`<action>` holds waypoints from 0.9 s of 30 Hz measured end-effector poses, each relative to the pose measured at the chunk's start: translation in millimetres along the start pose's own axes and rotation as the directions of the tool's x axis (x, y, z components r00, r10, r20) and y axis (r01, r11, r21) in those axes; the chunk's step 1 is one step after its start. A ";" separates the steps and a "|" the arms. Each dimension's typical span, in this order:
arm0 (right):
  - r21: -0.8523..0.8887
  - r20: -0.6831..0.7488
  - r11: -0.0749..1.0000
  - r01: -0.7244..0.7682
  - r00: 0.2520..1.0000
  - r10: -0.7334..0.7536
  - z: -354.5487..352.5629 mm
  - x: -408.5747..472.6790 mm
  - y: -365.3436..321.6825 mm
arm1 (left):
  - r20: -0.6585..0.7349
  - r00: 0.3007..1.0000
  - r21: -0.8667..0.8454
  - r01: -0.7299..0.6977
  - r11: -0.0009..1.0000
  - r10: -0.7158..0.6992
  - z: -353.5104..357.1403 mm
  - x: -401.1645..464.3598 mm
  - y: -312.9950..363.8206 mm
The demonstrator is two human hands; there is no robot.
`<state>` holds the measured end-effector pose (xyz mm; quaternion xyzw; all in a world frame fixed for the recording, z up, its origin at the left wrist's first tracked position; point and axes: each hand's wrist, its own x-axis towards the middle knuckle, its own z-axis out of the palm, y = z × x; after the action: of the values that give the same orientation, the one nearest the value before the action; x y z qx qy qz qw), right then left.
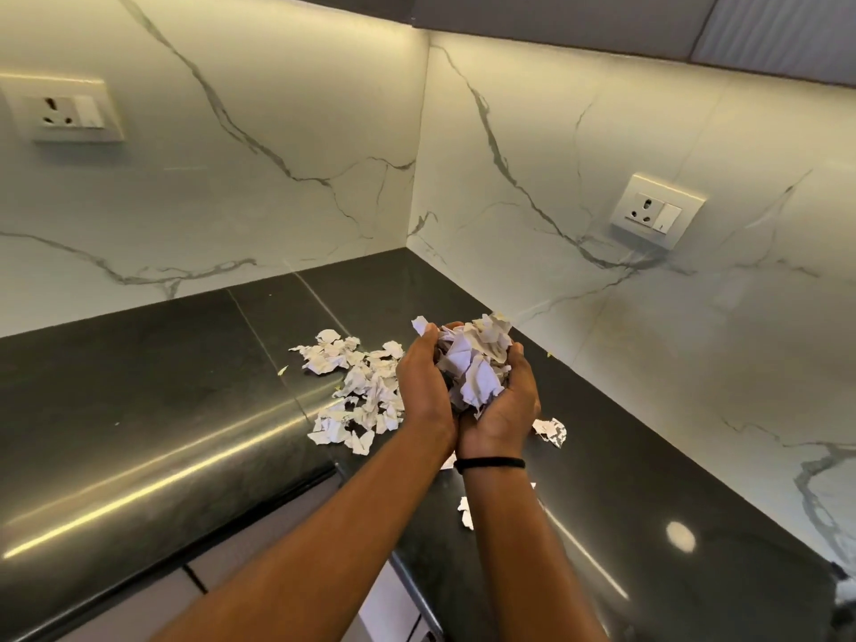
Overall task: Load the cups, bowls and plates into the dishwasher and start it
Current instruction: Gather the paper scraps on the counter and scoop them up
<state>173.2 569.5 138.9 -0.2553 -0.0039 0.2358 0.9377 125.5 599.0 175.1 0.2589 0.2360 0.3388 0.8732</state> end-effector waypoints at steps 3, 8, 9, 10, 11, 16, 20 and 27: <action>-0.068 0.035 0.993 0.093 0.995 -0.091 25.8 -46.2 7.1 | -0.081 0.996 -0.003 -0.023 1.000 0.022 -20.2 -16.8 24.3; -0.226 0.050 0.974 0.015 0.999 -0.003 54.4 -98.0 37.4 | -0.037 0.991 -0.050 -0.127 0.991 0.125 -55.5 -50.1 66.2; -0.215 0.085 0.977 0.004 0.996 0.015 55.5 -100.8 46.5 | -0.059 0.988 -0.065 -0.146 0.987 0.142 -64.2 -52.5 73.0; -0.211 0.096 0.977 -0.017 0.995 0.038 61.0 -113.1 55.8 | -0.079 0.983 -0.065 -0.173 0.983 0.168 -74.7 -59.1 81.7; -0.194 0.141 0.980 -0.033 0.988 0.062 64.1 -120.1 65.1 | -0.067 0.981 -0.077 -0.188 0.979 0.183 -82.7 -64.1 88.5; -0.185 0.225 0.973 -0.141 0.957 0.182 77.2 -166.3 102.0 | -0.075 0.961 -0.164 -0.275 0.947 0.266 -131.0 -87.6 119.8; -0.220 0.277 0.945 -0.241 0.914 0.297 80.6 -195.5 137.1 | -0.147 0.924 -0.158 -0.374 0.914 0.353 -167.1 -117.0 140.8; -0.316 0.331 0.847 -0.428 0.787 0.521 70.0 -258.8 198.5 | -0.374 0.798 -0.067 -0.531 0.845 0.472 -234.5 -179.7 169.0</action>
<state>-153.1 638.5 133.7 -0.2975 -0.1594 0.5107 0.7907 -210.0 646.8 144.2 0.1743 0.2776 0.6168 0.7156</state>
